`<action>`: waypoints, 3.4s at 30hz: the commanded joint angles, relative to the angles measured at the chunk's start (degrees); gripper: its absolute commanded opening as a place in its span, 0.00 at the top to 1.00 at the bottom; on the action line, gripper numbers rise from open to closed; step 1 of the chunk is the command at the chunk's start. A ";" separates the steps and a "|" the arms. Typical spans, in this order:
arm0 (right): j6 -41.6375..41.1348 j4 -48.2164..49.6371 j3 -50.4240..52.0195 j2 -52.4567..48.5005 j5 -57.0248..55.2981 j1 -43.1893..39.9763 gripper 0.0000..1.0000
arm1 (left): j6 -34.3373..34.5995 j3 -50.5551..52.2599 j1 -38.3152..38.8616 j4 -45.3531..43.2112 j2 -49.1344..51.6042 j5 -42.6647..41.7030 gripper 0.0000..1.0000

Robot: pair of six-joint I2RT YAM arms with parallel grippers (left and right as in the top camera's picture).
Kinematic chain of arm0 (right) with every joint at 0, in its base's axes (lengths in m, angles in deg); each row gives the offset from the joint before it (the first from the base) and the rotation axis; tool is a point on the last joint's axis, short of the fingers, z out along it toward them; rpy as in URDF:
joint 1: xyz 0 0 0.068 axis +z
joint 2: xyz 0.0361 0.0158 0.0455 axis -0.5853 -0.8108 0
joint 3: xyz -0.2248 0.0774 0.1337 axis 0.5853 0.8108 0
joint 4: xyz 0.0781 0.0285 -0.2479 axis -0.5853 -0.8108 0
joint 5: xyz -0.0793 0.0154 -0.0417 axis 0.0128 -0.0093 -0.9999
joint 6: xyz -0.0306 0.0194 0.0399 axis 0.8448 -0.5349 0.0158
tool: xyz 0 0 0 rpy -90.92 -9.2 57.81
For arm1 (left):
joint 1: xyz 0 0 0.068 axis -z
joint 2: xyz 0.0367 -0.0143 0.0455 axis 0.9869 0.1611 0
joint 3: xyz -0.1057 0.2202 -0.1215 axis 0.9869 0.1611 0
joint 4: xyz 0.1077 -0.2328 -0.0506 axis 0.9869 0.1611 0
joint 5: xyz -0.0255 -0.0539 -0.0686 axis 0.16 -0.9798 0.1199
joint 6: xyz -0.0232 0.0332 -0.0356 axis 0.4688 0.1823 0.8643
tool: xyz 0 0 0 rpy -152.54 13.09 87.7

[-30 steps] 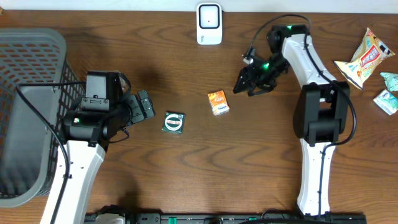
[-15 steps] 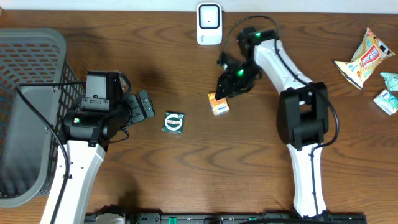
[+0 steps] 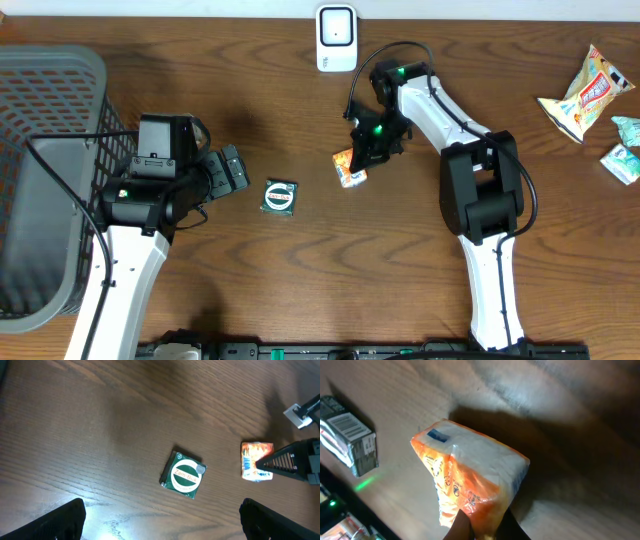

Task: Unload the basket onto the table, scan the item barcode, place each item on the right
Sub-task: 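Regrip the orange Kleenex pack from the side with the right gripper, then lift the orange pack and turn it toward the scanner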

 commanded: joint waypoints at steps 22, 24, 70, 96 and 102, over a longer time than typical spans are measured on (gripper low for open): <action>37.81 -19.43 -4.11 -0.13 46.95 -18.84 0.99 | -0.15 -0.50 -0.35 0.15 0.11 0.72 0.02; 41.29 -21.99 -4.11 -0.13 46.95 -19.85 0.99 | -0.15 -0.50 -0.35 0.15 0.11 0.74 0.02; 47.41 -24.90 -4.09 -0.15 44.46 -17.51 0.99 | -0.15 -0.50 -0.35 0.17 0.11 0.72 0.02; 47.43 -24.85 -4.09 -0.15 44.09 -17.46 0.99 | -0.15 -0.50 -0.35 0.17 0.11 0.72 0.02; 47.41 -24.68 -4.09 -0.15 44.06 -17.46 0.99 | -0.15 -0.50 -0.35 0.15 0.11 0.74 0.02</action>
